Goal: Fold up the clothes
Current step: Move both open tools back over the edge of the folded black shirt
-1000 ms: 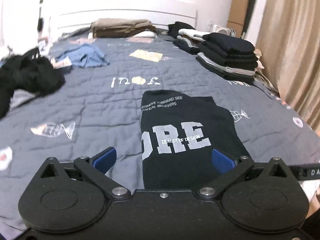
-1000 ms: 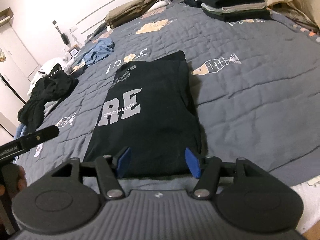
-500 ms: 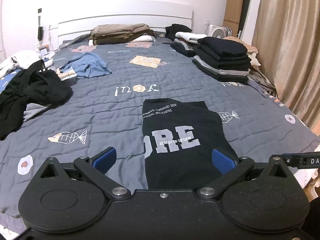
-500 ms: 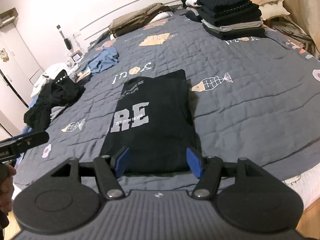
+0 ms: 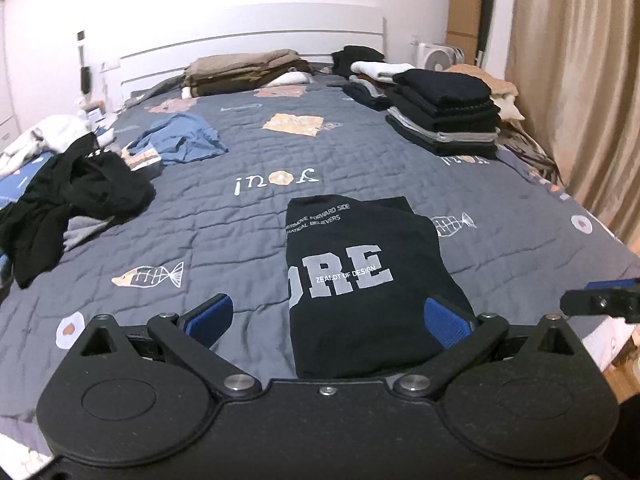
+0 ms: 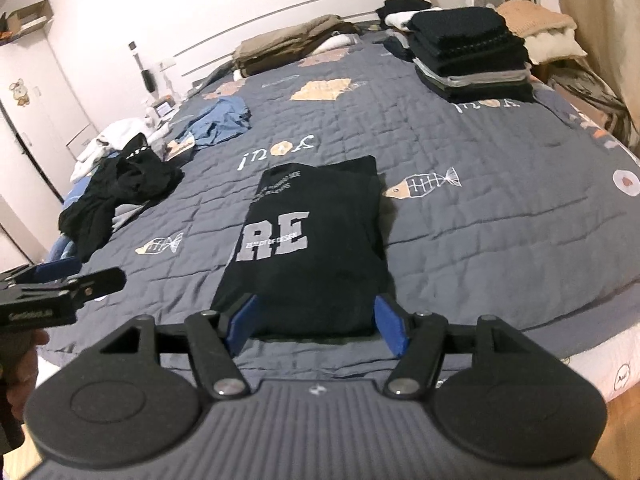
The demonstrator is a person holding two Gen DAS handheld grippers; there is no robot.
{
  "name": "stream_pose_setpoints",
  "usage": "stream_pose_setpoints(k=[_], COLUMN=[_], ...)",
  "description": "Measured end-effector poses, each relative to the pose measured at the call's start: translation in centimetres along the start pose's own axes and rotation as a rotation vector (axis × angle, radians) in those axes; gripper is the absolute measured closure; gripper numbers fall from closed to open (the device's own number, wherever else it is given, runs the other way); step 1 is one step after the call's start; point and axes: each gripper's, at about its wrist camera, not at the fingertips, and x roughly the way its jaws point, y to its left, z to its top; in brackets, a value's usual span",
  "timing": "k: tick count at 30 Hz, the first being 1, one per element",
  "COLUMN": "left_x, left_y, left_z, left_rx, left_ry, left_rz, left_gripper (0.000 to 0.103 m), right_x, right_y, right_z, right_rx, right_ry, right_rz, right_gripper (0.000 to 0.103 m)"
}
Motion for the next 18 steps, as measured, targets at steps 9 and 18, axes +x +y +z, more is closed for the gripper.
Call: stream_pose_setpoints(k=[9,18], left_x=[-1.4,-2.4], left_y=[-1.5,-2.3], left_z=[0.3,0.5], left_rx=[0.05,0.114], left_ry=[-0.002,-0.054], left_rz=[0.01,0.011], left_gripper=[0.0,0.0], right_x=[-2.7,-3.4], right_y=[0.8,1.2], right_z=[0.2,0.7], right_rx=[-0.056,-0.048], right_ry=[-0.009,-0.038], right_rz=[0.032,0.019], right_gripper=[0.038,0.037])
